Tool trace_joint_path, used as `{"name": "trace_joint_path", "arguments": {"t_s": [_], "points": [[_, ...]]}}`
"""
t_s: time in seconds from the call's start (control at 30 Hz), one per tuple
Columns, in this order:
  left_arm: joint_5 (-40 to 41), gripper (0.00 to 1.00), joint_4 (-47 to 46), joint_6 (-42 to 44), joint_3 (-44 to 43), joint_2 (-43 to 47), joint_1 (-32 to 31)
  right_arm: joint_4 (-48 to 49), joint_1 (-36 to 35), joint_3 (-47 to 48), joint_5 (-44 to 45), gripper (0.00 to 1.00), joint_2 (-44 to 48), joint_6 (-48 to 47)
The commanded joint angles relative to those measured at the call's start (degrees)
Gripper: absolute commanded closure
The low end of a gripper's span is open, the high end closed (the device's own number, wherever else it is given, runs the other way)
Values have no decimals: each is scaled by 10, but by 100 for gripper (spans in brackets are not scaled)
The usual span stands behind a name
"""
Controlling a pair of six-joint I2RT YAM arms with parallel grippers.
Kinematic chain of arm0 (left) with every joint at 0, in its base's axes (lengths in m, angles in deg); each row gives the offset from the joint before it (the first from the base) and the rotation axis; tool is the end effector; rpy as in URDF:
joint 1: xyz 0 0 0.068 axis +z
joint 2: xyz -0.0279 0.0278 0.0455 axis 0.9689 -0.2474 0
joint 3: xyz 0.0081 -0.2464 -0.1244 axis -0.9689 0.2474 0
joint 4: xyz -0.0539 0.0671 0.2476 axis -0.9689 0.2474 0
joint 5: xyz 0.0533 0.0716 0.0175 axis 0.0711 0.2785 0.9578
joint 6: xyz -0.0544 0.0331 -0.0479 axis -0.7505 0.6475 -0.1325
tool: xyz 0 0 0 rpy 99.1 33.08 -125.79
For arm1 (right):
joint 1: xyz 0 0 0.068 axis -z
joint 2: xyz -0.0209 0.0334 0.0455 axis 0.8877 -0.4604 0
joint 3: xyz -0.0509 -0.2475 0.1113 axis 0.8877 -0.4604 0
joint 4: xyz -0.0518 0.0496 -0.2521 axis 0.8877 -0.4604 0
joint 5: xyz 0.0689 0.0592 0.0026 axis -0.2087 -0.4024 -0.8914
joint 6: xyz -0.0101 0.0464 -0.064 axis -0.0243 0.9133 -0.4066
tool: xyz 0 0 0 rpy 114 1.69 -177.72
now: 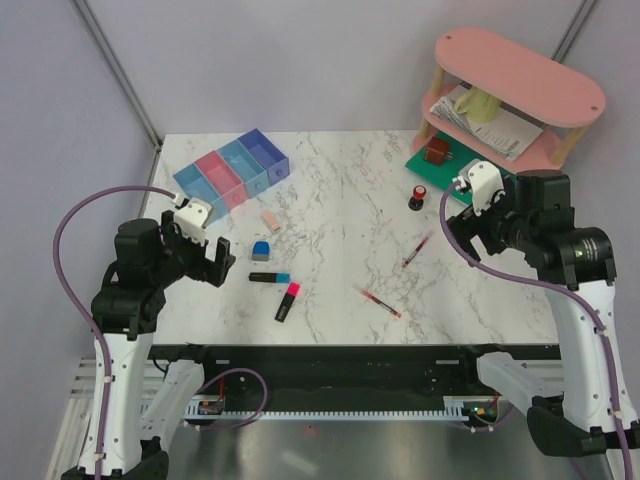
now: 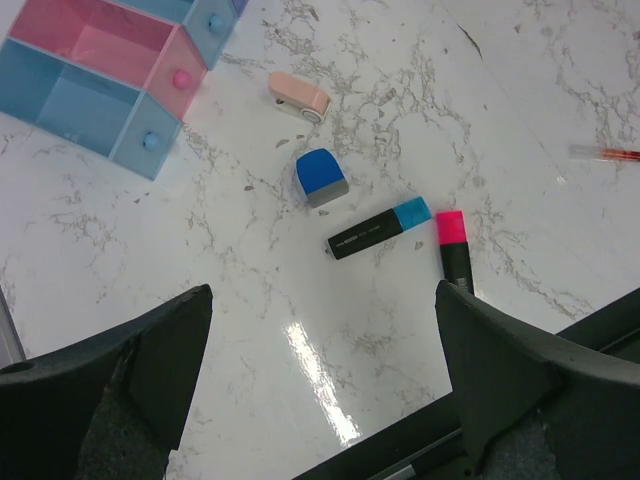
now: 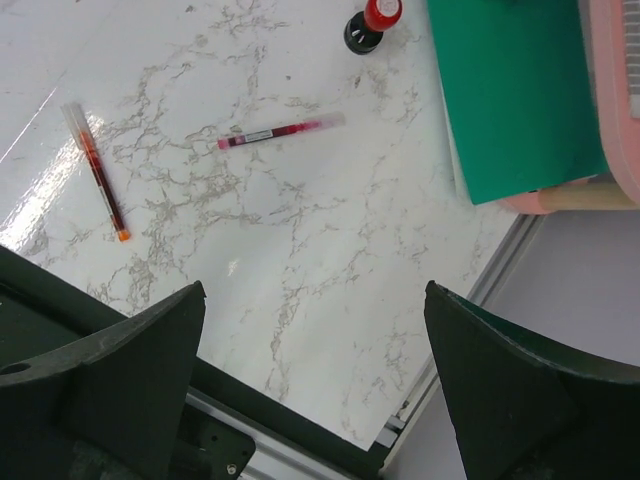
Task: Sort the stationery into containers
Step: Move the storage box to the center of the board.
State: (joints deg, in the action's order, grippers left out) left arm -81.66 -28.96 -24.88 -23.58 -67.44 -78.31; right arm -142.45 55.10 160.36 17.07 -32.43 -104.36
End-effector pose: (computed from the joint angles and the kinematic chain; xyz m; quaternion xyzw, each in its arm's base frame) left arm 0.1402 -0.0289 0.3543 0.2251 0.8348 -0.0846 0.4953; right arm 0.1643 0.0327 0.4149 -0.3148 0.8531 -0.0044 0.4160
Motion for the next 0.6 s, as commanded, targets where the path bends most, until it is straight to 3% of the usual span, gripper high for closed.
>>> {"name": "trace_joint_path", "arguments": {"t_s": [0.0,0.37,0.5,0.57], "points": [[2,0,-7,-20,-1,-1,1,25,1,-5,-44,2,-28,9],[30,1,-39,-33,7,-9,1,36,1,11,-69,2,-65,1],[101,6,-120,-120,16,-60,1,53,0,25,-46,2,-89,20],[124,14,-149,-148,10,-95,1,57,0,32,-40,2,-100,23]]}}
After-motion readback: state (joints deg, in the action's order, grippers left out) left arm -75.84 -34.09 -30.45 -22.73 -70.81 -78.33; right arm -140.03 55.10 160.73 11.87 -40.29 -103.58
